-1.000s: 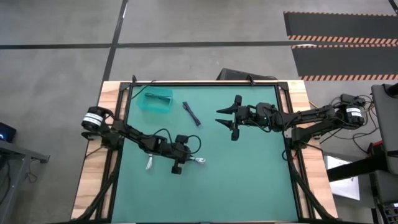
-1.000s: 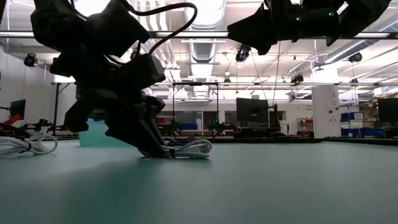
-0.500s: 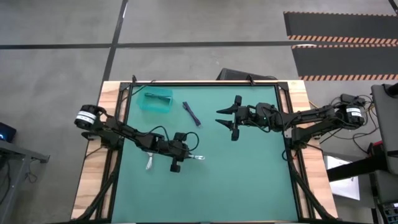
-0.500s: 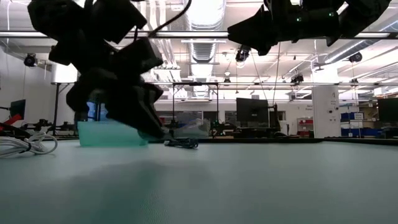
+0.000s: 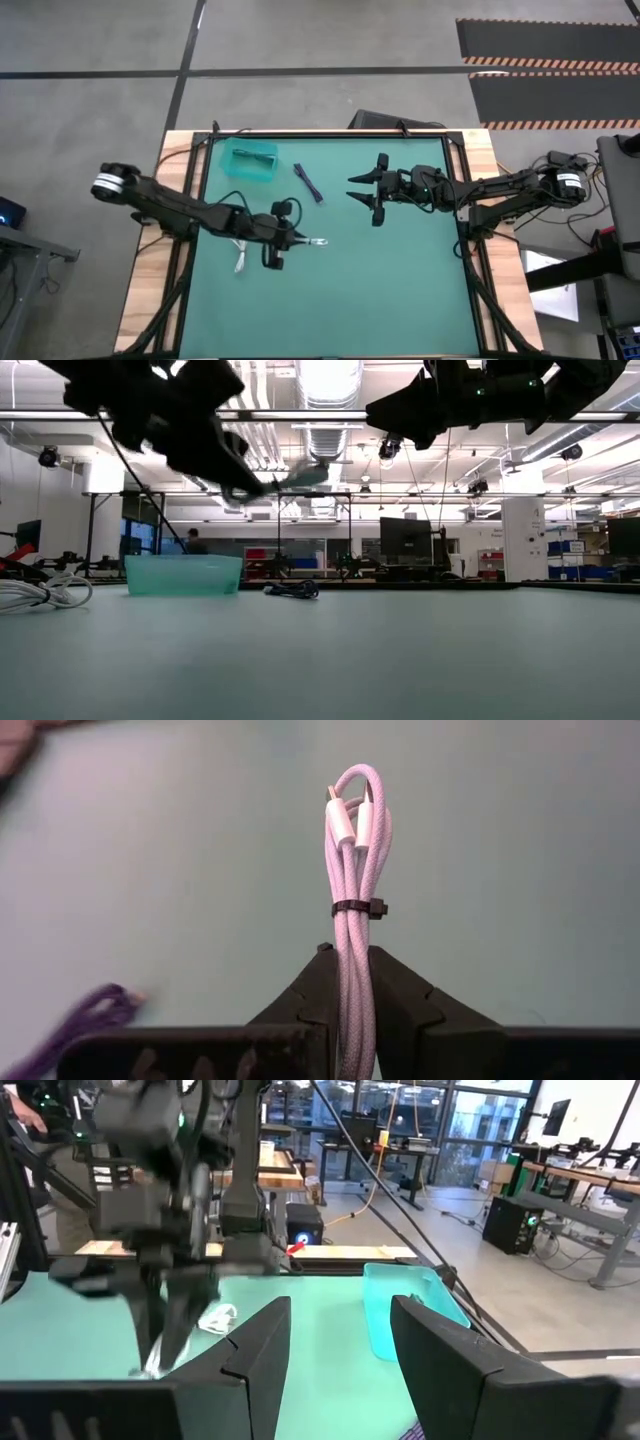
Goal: Pick and place USB-C Cables
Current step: Put the right white charger cable into the blue bin
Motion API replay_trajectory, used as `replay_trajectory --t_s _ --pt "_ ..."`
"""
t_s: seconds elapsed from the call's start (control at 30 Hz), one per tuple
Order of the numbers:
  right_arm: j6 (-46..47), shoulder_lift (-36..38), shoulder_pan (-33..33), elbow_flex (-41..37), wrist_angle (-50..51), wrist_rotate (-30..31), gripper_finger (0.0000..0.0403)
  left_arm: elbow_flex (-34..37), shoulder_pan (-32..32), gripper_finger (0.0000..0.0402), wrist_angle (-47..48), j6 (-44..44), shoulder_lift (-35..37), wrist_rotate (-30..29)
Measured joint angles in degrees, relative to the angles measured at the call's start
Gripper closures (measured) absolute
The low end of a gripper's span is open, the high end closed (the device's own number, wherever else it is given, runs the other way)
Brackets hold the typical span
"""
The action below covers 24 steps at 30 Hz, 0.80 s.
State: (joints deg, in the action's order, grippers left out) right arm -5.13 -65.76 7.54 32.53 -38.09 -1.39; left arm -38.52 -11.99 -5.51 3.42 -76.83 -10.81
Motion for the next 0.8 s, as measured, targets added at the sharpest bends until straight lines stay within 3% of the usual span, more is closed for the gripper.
replay_trajectory --t_s 0.43,0.6,0.8 --pt "-0.35 0.0 0.01 0.0 0.29 -0.01 0.0274 -0.29 1.13 0.0381 9.71 -0.19 16.14 -9.48" --pt "-0.78 0.0 0.0 -0.01 0.33 0.0 0.0295 -2.01 4.4 0.0381 21.34 -4.7 20.08 -9.83" --pt "-1.01 0.0 -0.01 -0.02 0.33 -0.02 0.0316 -7.55 8.77 0.0381 36.16 -9.03 20.07 -9.44"
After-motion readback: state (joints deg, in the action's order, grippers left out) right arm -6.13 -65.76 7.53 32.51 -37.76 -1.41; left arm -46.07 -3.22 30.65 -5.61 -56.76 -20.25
